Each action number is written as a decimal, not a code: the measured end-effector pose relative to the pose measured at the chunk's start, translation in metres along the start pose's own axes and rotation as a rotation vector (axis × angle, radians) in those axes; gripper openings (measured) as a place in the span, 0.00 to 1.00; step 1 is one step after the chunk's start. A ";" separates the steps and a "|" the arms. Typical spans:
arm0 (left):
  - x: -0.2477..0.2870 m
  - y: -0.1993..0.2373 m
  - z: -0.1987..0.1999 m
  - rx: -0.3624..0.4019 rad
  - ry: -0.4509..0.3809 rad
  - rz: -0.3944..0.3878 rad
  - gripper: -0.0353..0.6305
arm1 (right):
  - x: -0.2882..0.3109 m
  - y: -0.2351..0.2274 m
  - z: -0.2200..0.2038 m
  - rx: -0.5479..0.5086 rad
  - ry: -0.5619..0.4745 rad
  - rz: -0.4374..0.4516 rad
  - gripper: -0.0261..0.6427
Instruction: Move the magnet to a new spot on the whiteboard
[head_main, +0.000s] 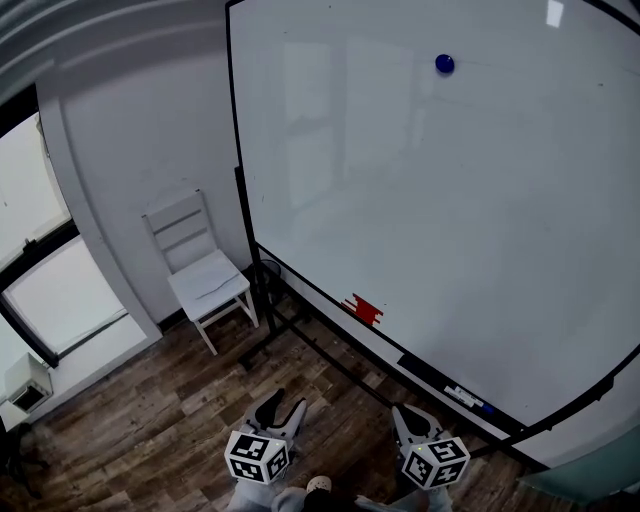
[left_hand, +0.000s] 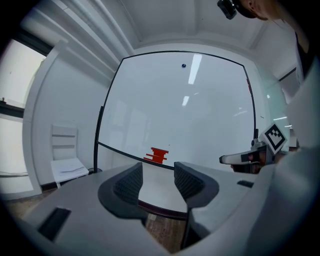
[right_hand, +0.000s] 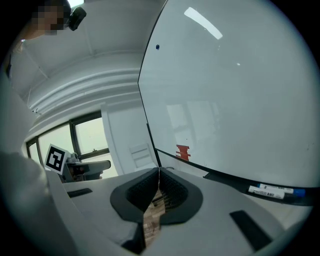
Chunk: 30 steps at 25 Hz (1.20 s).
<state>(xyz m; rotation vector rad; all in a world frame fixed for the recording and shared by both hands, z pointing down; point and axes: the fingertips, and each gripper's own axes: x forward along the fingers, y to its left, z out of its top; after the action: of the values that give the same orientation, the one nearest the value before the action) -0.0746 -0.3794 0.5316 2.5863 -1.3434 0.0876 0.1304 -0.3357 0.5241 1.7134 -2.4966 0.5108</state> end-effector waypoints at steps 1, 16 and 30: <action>0.005 0.003 0.001 0.001 -0.001 -0.006 0.34 | 0.005 -0.001 0.002 -0.002 -0.002 -0.004 0.08; 0.068 0.027 0.027 0.057 -0.018 -0.107 0.34 | 0.049 -0.028 0.045 -0.091 -0.051 -0.070 0.08; 0.139 -0.020 0.151 0.173 -0.191 -0.209 0.34 | 0.023 -0.029 0.204 -0.269 -0.286 -0.066 0.08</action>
<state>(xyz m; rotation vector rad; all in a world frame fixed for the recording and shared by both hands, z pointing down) 0.0149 -0.5138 0.4030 2.9293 -1.1602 -0.0835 0.1742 -0.4284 0.3445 1.8612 -2.5309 -0.0816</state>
